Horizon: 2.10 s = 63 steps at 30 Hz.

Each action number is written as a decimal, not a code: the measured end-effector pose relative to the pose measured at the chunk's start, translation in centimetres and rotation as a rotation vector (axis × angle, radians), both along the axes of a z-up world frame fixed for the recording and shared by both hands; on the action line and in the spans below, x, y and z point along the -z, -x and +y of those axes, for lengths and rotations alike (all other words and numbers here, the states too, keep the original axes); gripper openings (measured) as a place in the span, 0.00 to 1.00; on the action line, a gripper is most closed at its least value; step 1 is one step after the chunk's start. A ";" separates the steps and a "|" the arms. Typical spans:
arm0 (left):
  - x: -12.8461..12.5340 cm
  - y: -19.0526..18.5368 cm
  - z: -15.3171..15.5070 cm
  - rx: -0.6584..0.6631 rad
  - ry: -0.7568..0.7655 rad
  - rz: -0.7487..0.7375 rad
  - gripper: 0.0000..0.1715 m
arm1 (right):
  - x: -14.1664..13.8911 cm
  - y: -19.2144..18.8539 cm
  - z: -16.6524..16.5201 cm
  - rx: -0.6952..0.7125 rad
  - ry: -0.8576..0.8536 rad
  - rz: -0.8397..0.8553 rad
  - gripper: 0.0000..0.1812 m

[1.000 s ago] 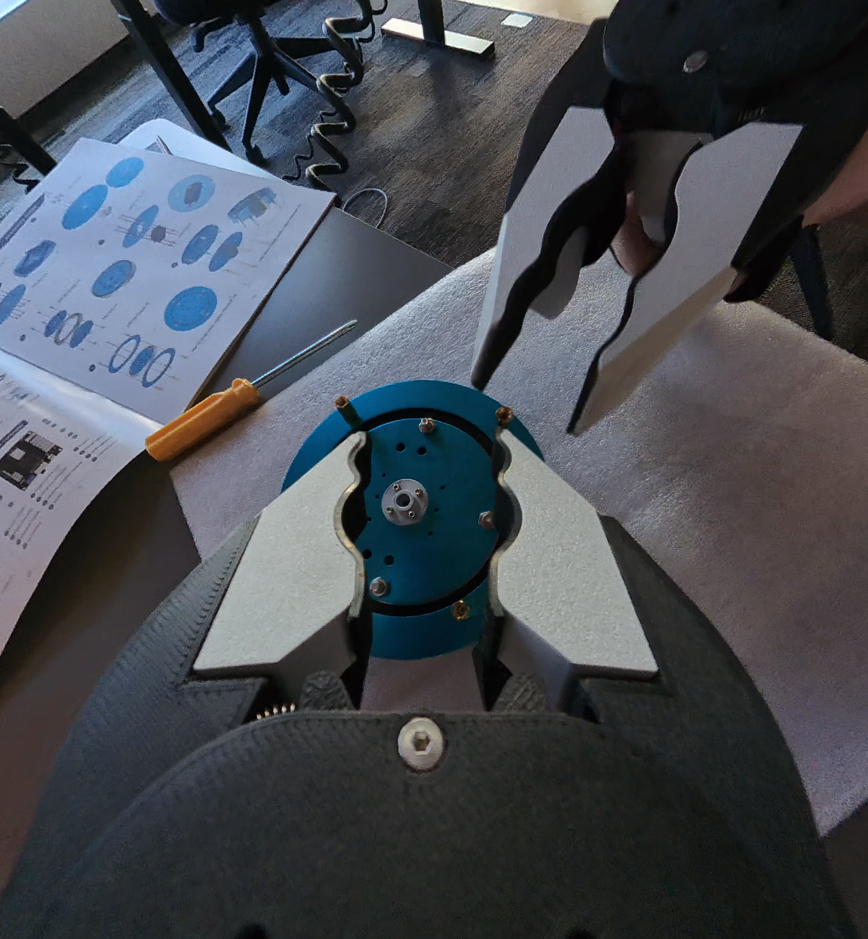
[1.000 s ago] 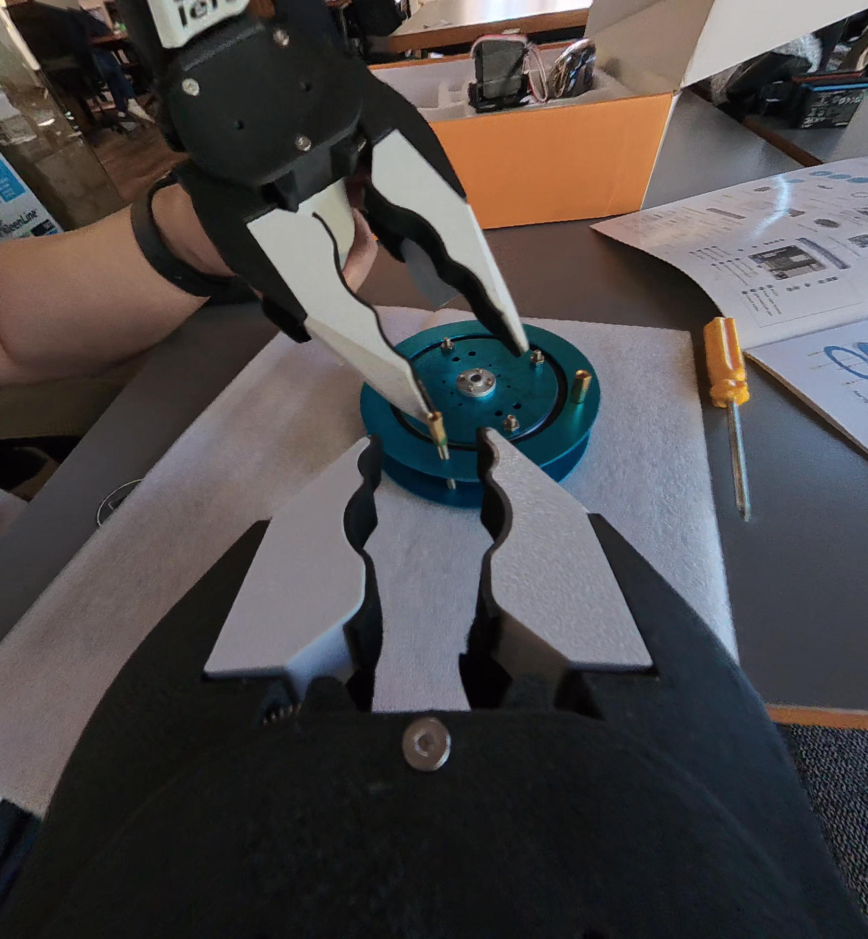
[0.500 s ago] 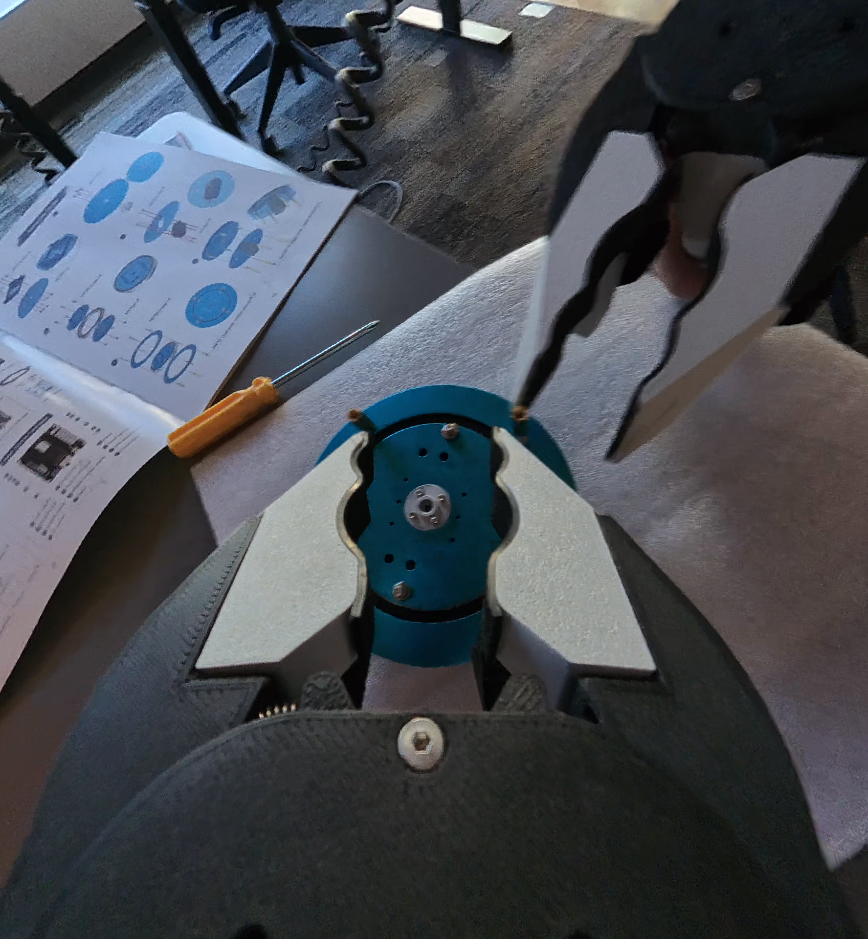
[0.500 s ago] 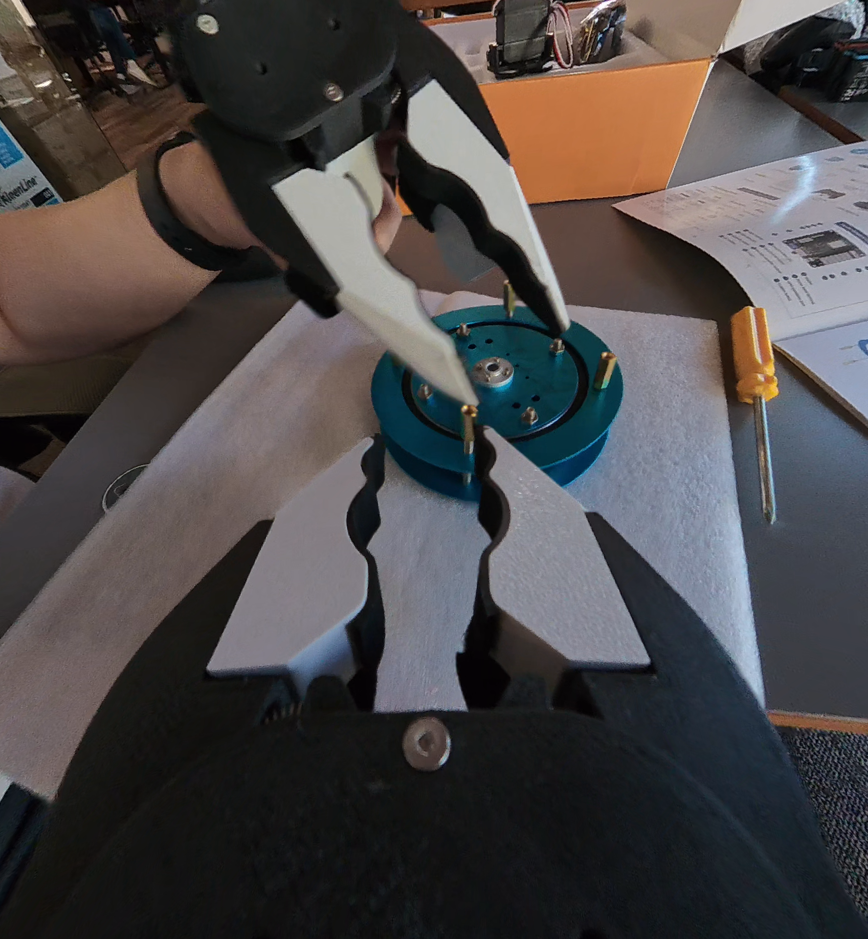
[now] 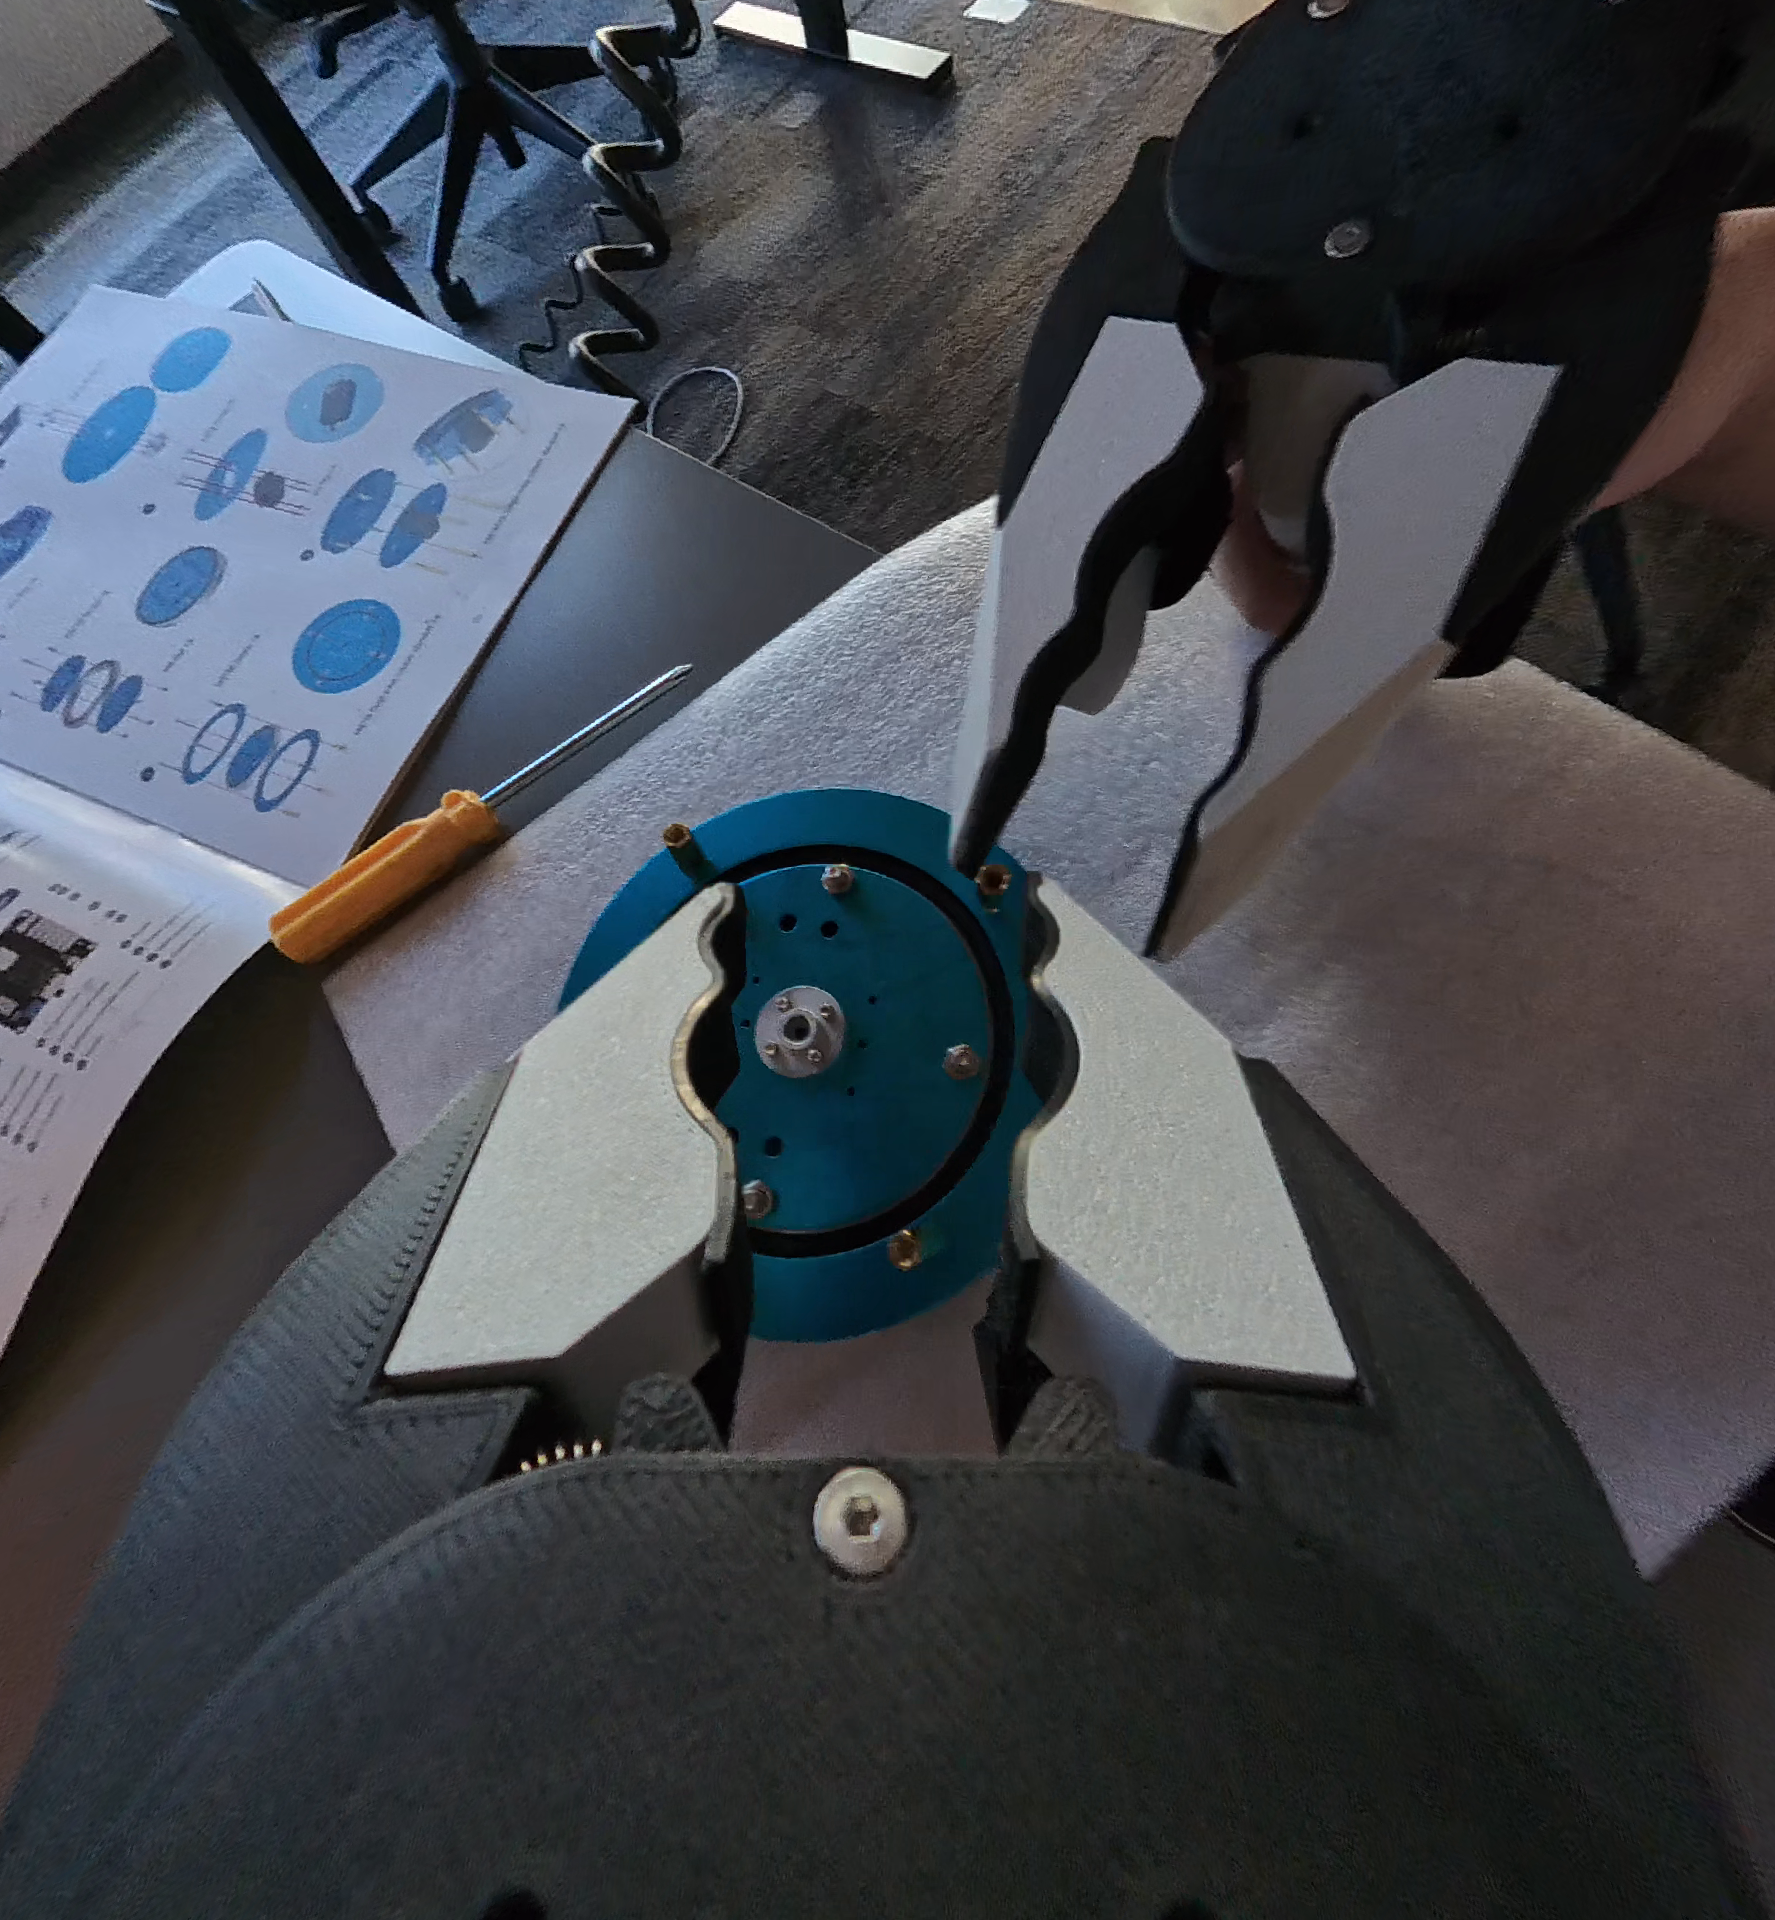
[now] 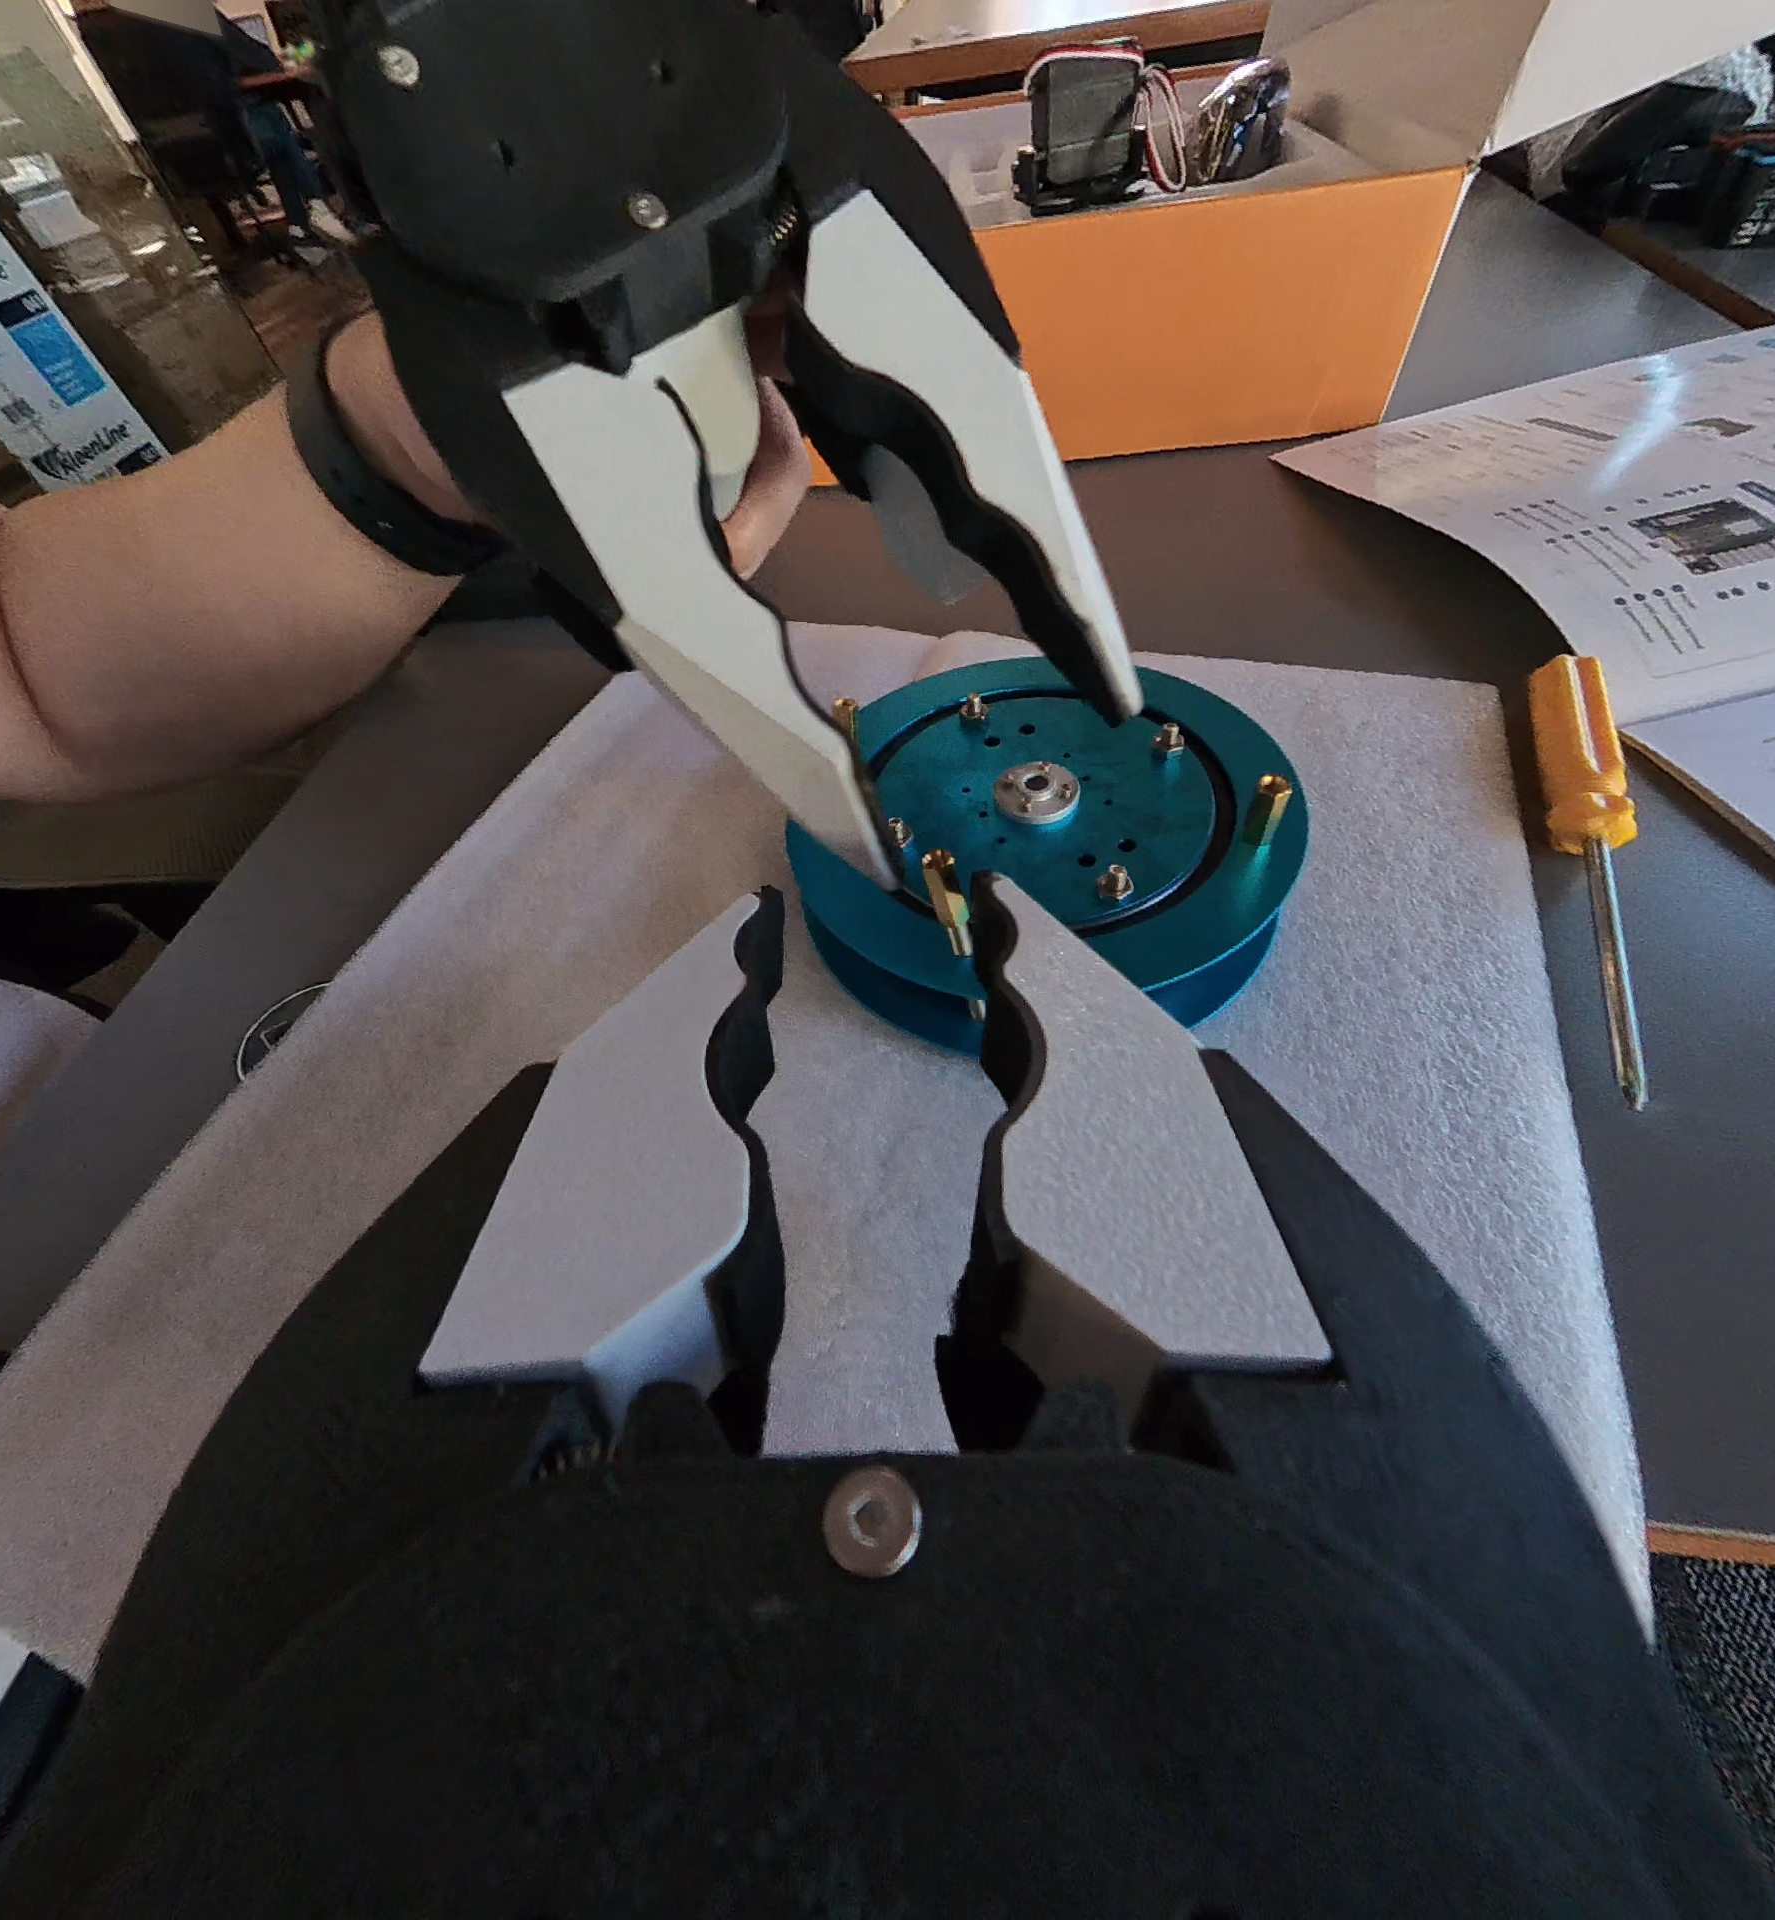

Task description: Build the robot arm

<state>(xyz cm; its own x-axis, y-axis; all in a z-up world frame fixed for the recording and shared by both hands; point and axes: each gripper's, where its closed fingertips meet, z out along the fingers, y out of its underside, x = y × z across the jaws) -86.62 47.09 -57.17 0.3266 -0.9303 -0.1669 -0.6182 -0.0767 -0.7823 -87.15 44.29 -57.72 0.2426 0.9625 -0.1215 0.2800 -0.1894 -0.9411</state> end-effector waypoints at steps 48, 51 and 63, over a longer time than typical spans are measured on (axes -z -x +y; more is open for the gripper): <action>0.2 5.9 -2.9 -0.228 -0.058 -0.207 0.26 | 0.6 -1.2 2.1 -0.703 -0.333 -1.174 0.03; 0.2 6.0 -3.0 -0.233 -0.044 -0.223 0.26 | 0.6 -1.4 2.2 -0.659 -0.319 -1.192 0.03; -0.1 4.5 -3.1 -0.250 -0.018 -0.234 0.23 | 0.7 -1.5 1.7 -0.267 0.020 -1.219 0.03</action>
<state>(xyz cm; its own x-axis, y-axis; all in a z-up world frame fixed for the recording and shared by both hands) -91.08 43.95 -57.08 0.5758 -0.8141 -0.0758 -0.3855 -0.1885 -0.9032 -85.64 45.99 -58.42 0.0047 0.9995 0.0300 0.9992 -0.0035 -0.0390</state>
